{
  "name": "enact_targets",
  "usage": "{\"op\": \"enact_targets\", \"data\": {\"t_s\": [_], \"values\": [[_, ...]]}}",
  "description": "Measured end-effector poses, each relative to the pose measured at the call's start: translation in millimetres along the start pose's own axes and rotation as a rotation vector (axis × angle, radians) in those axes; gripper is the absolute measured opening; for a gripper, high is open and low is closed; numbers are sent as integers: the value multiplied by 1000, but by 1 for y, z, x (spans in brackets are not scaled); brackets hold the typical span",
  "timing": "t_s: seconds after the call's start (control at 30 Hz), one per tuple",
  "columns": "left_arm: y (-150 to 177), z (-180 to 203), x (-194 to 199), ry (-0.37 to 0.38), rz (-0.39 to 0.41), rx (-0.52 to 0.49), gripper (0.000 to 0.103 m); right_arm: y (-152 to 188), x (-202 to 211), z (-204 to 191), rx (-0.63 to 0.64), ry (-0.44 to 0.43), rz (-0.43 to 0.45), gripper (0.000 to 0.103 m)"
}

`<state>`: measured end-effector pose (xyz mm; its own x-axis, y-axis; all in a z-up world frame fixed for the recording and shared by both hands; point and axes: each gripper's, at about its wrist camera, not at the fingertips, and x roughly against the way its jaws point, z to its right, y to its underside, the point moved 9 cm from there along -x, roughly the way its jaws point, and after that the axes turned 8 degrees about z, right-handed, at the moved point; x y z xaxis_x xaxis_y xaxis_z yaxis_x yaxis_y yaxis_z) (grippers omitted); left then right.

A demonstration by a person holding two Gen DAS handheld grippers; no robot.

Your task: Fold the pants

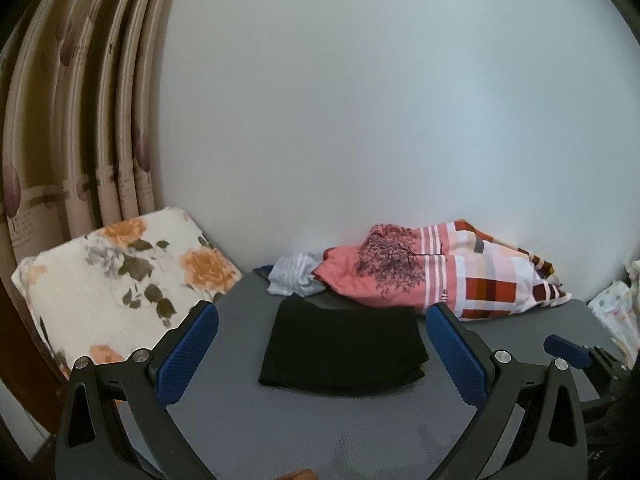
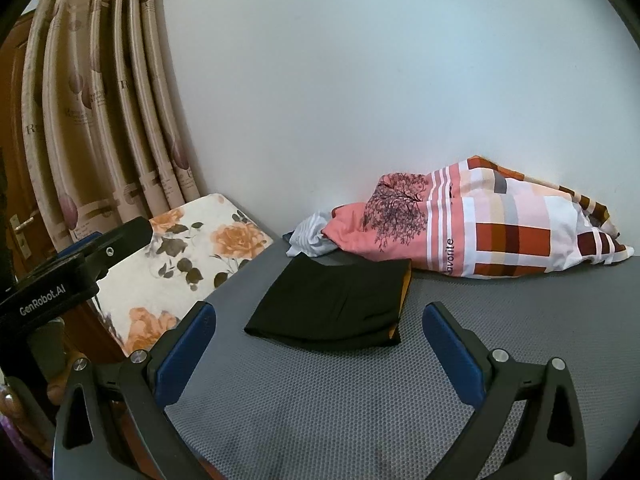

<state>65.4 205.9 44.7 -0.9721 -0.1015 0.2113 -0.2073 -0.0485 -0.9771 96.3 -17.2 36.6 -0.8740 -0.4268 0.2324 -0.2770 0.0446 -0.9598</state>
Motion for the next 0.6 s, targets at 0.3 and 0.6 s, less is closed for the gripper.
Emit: {"op": "enact_targets", "data": {"t_s": [0.3, 0.6], "values": [[19, -9, -12, -26, -67, -5, 103, 4, -1, -6, 6, -4, -12, 103], [38, -21, -22, -98, -90, -1, 103, 18, -9, -12, 16, -8, -52, 103]]}}
